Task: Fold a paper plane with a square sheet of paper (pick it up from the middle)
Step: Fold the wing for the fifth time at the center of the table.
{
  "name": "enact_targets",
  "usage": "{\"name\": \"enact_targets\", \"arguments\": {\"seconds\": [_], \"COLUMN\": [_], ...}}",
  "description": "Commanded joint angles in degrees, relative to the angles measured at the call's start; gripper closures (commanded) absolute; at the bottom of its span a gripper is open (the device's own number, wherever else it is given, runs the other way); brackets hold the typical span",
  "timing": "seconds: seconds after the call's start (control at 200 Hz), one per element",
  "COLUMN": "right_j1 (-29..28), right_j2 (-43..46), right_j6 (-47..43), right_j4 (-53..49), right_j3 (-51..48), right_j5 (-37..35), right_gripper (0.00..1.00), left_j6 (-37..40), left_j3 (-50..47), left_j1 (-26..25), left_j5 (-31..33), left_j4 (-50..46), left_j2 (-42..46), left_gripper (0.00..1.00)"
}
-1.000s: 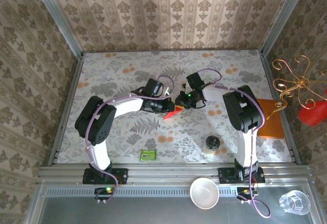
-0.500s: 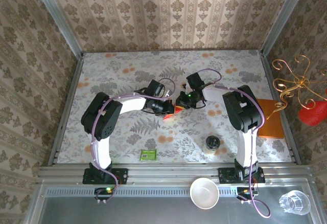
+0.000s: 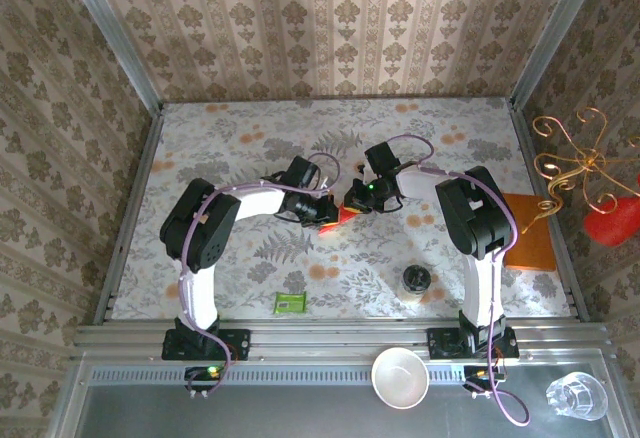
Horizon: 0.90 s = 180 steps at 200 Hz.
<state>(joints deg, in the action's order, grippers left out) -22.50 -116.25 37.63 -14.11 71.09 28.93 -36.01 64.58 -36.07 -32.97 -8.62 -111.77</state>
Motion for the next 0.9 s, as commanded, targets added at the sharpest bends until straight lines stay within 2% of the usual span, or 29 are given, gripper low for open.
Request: {"name": "enact_targets", "arguments": {"seconds": [0.0, 0.46, 0.62, 0.78, 0.895], "right_j1": [0.3, 0.3, 0.2, 0.3, 0.2], "right_j2": [-2.0, -3.0, -2.9, -2.7, -2.7], "right_j6": [-1.2, -1.8, -1.7, -1.5, -1.4], "right_j4": [-4.0, -6.1, -6.2, -6.3, -6.2], "right_j3": [-0.8, -0.3, 0.0, 0.5, 0.5], "right_j5": [-2.2, -3.8, -3.7, -3.6, -3.6], "right_gripper": [0.86, 0.86, 0.85, 0.84, 0.84], "left_j6": [0.1, -0.4, 0.4, 2.7, 5.2], "left_j3": [-0.5, -0.7, -1.0, -1.9, -2.1], "left_j1": [0.7, 1.9, 1.8, 1.4, 0.4], "left_j5": [0.9, 0.3, 0.8, 5.5, 9.8], "left_j4": [-2.1, -1.4, -1.8, -4.8, -8.0], "left_j2": [-1.3, -2.0, 0.4, 5.3, 7.6], "left_gripper": [0.95, 0.95, 0.93, 0.86, 0.76]}}
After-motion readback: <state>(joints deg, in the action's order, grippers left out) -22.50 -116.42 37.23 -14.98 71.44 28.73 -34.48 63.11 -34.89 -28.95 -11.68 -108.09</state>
